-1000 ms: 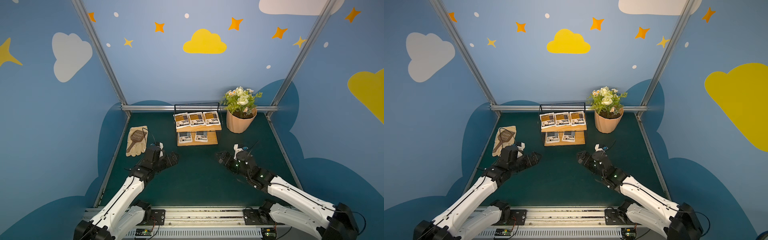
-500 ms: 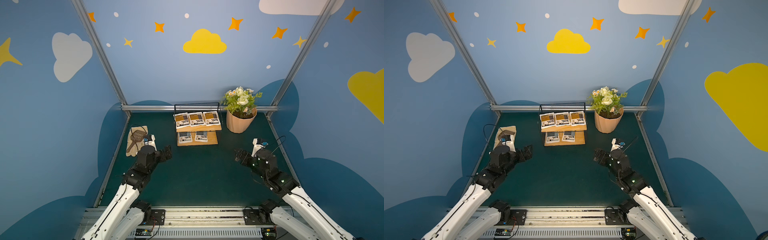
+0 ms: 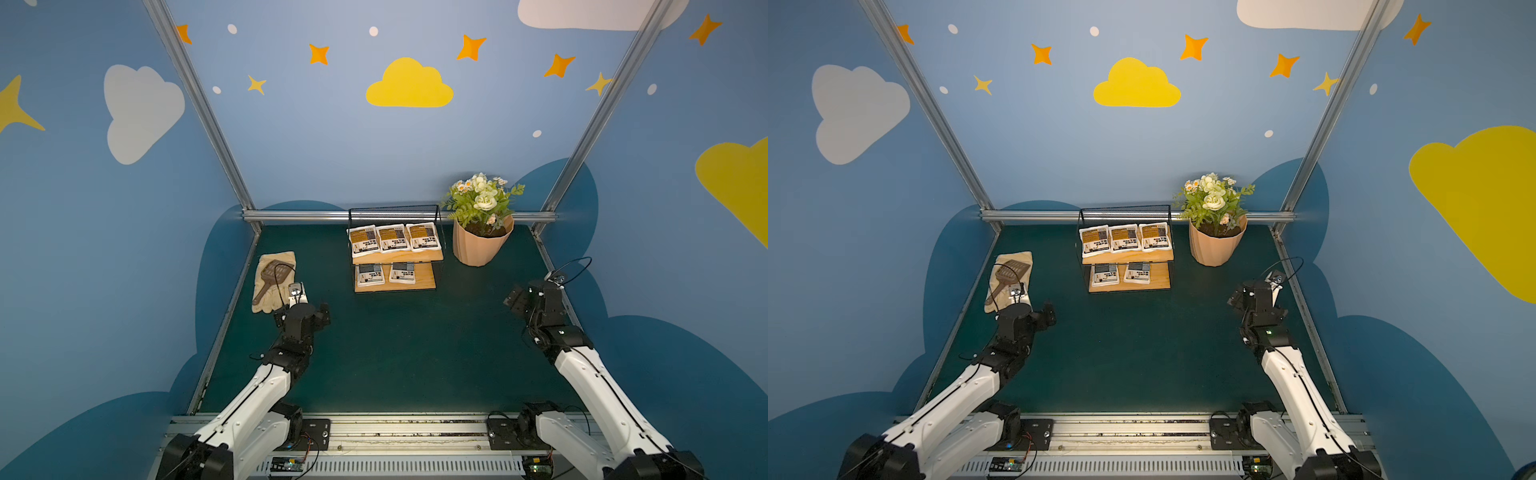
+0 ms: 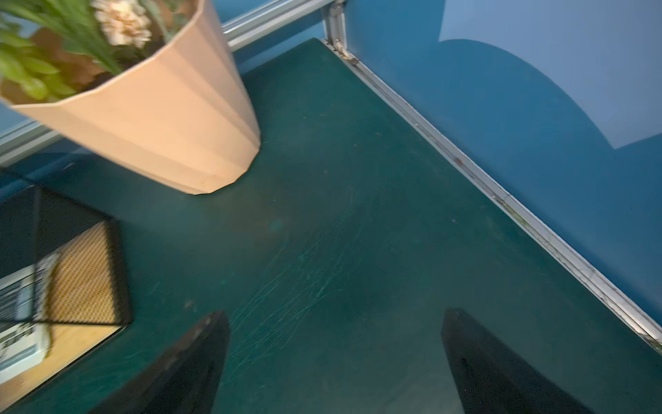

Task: Place the bagged coffee beans on the shelf by color
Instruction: Reset both arms

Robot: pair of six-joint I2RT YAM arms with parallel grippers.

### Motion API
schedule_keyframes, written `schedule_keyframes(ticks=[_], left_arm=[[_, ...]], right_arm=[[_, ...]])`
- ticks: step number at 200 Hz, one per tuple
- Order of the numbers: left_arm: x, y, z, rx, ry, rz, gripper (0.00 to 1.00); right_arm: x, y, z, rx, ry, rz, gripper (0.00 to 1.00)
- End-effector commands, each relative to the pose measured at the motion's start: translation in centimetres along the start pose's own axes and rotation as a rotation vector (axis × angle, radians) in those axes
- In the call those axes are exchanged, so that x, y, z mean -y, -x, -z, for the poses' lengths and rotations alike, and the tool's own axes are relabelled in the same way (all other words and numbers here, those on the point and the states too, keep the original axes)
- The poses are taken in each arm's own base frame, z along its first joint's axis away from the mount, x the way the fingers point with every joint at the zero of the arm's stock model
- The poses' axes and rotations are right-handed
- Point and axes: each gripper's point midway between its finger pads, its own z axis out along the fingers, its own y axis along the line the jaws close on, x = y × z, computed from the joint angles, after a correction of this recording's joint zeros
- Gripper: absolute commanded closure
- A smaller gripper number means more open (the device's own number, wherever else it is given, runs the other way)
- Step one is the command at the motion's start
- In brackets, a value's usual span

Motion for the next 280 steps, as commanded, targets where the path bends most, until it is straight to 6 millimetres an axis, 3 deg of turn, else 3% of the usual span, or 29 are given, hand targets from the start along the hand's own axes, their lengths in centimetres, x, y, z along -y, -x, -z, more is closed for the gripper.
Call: schedule_keyframes(ticks=[1, 50, 89, 144, 177, 211, 220, 238, 280], left_arm=[[-0.3, 1.8, -0.9, 0.067, 0.002, 0.018, 0.0], [-1.4, 0.6, -3.3, 0.03, -0.025, 0.052, 0.0], [-0.6, 1.7, -4.5, 0.051, -0.084, -0.046, 0.0], [-0.3, 1.4, -4.6, 0.077, -0.162, -0.018, 0.0], [0.2, 1.0, -5.5, 0.077, -0.182, -0.027, 0.0], [0.2, 1.2, -7.1, 0.09, -0.193, 0.014, 0.0], [0.6, 0.5, -7.5, 0.08, -0.21, 0.007, 0.0], [1.0, -0.7, -8.1, 0.082, -0.232, 0.0, 0.0], [2.2, -1.2, -9.3, 0.005, -0.285, -0.039, 0.0]], right_arm=[[1.1, 0.2, -1.3, 0.052, -0.035, -0.004, 0.02], [3.0, -0.4, -3.8, 0.117, -0.111, 0.018, 0.01], [4.4, -1.0, -4.5, 0.101, -0.142, 0.039, 0.02], [-0.6, -1.6, -6.3, 0.098, 0.117, 0.161, 0.02], [-2.6, -2.4, -7.6, 0.143, 0.22, 0.196, 0.01], [-4.9, -4.5, -8.4, 0.178, 0.341, 0.32, 0.02], [-5.0, -4.2, -9.1, 0.205, 0.33, 0.263, 0.02], [-7.6, -4.5, -9.4, 0.222, 0.452, 0.366, 0.02], [-7.6, -5.2, -9.6, 0.068, 0.433, 0.409, 0.02]])
